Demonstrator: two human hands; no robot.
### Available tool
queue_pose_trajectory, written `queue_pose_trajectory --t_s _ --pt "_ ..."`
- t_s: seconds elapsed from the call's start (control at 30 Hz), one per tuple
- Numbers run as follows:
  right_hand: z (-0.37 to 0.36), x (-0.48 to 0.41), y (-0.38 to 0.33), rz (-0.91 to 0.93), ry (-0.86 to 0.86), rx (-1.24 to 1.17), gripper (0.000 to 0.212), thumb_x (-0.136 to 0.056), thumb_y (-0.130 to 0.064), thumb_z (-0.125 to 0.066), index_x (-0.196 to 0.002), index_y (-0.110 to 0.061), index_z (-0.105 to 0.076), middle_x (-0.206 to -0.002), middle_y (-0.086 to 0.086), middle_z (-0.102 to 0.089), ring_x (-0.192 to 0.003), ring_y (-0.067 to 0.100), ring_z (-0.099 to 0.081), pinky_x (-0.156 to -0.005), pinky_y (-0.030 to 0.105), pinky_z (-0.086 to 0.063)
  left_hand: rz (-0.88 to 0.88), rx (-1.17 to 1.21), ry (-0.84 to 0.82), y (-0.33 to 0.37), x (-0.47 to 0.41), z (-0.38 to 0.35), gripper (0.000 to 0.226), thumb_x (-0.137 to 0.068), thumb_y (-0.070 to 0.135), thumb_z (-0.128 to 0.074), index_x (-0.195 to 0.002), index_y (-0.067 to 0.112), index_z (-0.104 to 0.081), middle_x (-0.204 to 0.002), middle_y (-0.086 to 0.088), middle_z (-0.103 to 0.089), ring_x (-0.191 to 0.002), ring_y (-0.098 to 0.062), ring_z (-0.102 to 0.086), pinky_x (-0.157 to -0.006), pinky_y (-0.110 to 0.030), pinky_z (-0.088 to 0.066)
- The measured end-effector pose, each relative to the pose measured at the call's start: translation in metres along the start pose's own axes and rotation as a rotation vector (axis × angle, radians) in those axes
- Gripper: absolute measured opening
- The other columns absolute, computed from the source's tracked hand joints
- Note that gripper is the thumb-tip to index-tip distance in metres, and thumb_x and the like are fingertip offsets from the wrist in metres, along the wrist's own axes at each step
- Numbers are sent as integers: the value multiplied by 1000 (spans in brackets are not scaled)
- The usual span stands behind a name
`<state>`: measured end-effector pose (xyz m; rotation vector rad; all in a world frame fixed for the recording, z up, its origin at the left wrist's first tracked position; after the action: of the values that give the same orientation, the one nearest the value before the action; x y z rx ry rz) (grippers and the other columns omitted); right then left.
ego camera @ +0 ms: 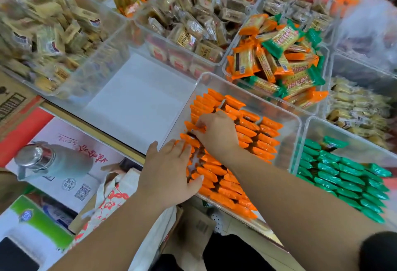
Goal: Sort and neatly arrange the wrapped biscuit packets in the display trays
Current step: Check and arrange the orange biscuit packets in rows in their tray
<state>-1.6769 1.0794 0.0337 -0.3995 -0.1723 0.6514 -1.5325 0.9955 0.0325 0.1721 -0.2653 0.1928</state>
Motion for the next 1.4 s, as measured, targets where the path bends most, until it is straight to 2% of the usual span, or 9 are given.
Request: queue_pose_trajectory --t_s 0.13,0.27,0.37,0.47,0.6,0.7,0.83,1.03,1.4 --pt "-14 -3 3 53 11 145 13 -75 -31 -82 -74 -19 -77 -72 2 -70 -78 31 -57 -71 40 -47 0 8 32 -1 0 -1 80 -81 73 -35 -136 19 -59 -140 -2 -61 -133 -25 -52 -107 -61 -33" --pt "-13 3 0 164 14 155 25 -84 -36 -57 -77 -26 -79 -78 -10 -71 -85 26 -49 -72 40 -40 -4 13 34 0 0 3 82 -81 75 -33 -139 22 -55 -142 0 -58 -134 -23 -50 -109 -59 -32" --pt "-4 3 5 213 -122 145 45 -87 -42 -37 -93 -31 -79 -88 -14 -73 -95 19 -42 -86 39 -30 -2 16 24 0 0 5 85 -81 76 -29 -150 28 -37 -158 1 -38 -139 -22 -44 -111 -59 -30" --pt "5 1 8 302 -186 161 41 -91 -38 -39 -104 -35 -78 -92 -14 -72 -98 17 -39 -87 35 -22 -11 -2 8 2 -1 5 87 -83 75 -28 -156 28 -22 -167 1 -18 -141 -24 -40 -108 -59 -31" --pt "9 -9 13 302 -120 70 28 -90 -20 -54 -101 -24 -79 -89 -4 -73 -92 22 -55 -85 44 -44 -32 -55 -32 3 -2 3 88 -86 74 -22 -159 27 -10 -169 2 -4 -146 -23 -28 -109 -58 -26" --pt "13 -19 18 128 52 59 15 -86 -23 -73 -98 -15 -78 -91 3 -73 -88 25 -63 -79 40 -53 -32 -77 -42 3 -3 2 87 -86 74 -22 -159 28 -9 -169 3 -5 -148 -23 -26 -110 -58 -24" --pt "6 -24 14 28 -70 239 28 -87 -43 -70 -105 -22 -74 -103 2 -66 -104 25 -57 -84 35 -47 -30 -95 -43 3 -2 3 87 -87 74 -21 -159 28 -9 -169 4 -5 -148 -23 -25 -110 -57 -25" --pt "-1 -20 6 92 -41 308 15 -93 -33 -64 -102 -24 -72 -108 0 -65 -109 26 -54 -92 40 -45 -22 -88 -38 4 -2 3 86 -86 74 -22 -159 29 -11 -168 4 -8 -146 -23 -28 -109 -56 -27" --pt "24 18 8 231 130 -96 10 -78 -15 -77 -75 -15 -68 -83 2 -66 -82 25 -60 -70 44 -52 -14 -93 16 5 0 6 83 -83 72 -23 -148 25 -44 -158 0 -40 -132 -26 -51 -102 -58 -37"
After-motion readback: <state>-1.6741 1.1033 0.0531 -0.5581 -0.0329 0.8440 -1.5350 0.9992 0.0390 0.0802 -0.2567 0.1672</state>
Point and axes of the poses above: each hand's wrist, its own x-axis away from the middle knuckle, its own z-axis out of the back of the hand, y = z × x, the point moved 2 cm from there along -x, towards the middle knuckle
